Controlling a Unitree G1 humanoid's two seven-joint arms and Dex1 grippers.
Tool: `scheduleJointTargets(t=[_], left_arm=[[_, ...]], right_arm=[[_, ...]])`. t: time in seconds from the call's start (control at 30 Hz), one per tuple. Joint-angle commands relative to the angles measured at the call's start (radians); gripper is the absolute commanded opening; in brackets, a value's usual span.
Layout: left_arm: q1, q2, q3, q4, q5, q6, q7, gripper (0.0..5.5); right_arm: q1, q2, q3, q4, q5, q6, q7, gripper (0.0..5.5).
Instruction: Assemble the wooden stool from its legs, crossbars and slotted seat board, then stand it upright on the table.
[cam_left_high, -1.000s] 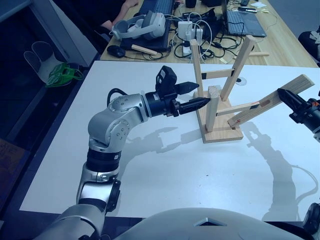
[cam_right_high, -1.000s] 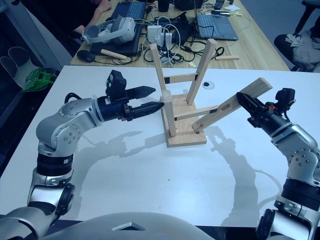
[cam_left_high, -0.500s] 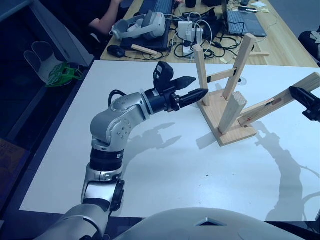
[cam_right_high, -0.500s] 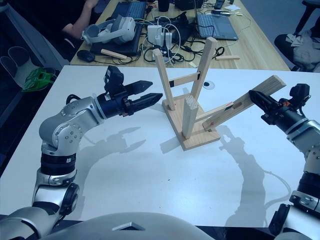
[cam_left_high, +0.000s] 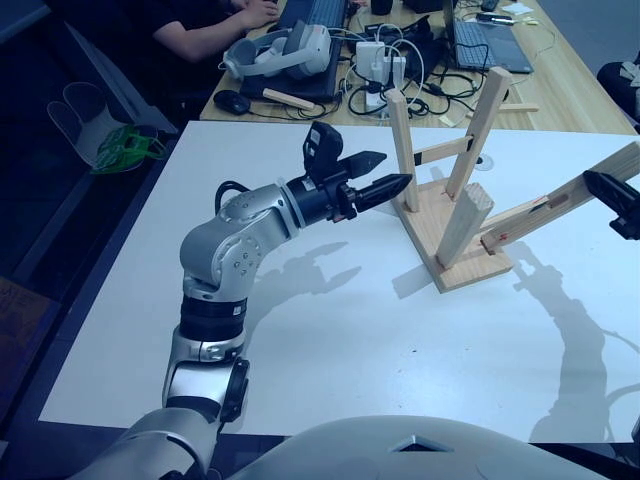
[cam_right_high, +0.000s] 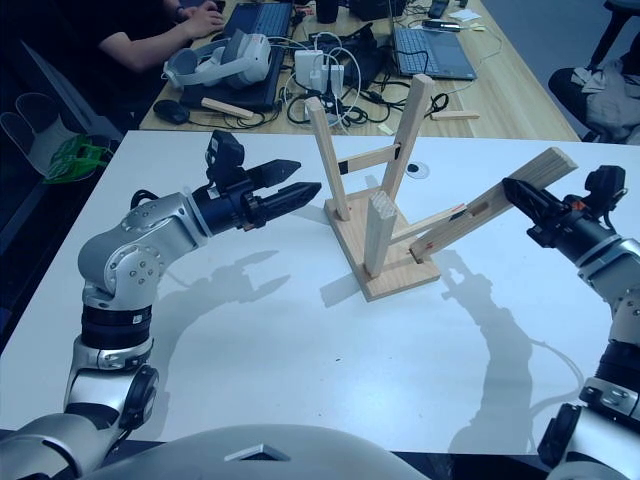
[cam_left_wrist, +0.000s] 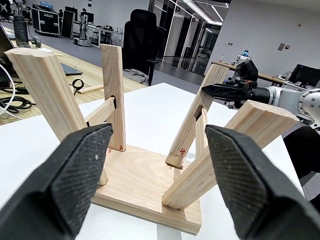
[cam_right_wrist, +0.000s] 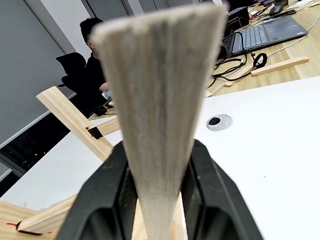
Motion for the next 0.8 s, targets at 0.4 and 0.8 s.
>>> scheduleJointTargets(t=[0.4, 0.8], left_arm=[[-0.012, -0.008, 0.006, 0.015, 0.000, -0.003, 0.028, 3.44], [-0.008, -0.010, 0.005, 0.019, 0.003, -0.010, 0.035, 3.44]], right_arm=[[0.055, -0.061, 0.044, 0.012, -0.076, -0.018, 0.065, 1.00], [0.013, -0.084, 0.046, 0.063, -0.082, -0.035, 0.088, 1.00]])
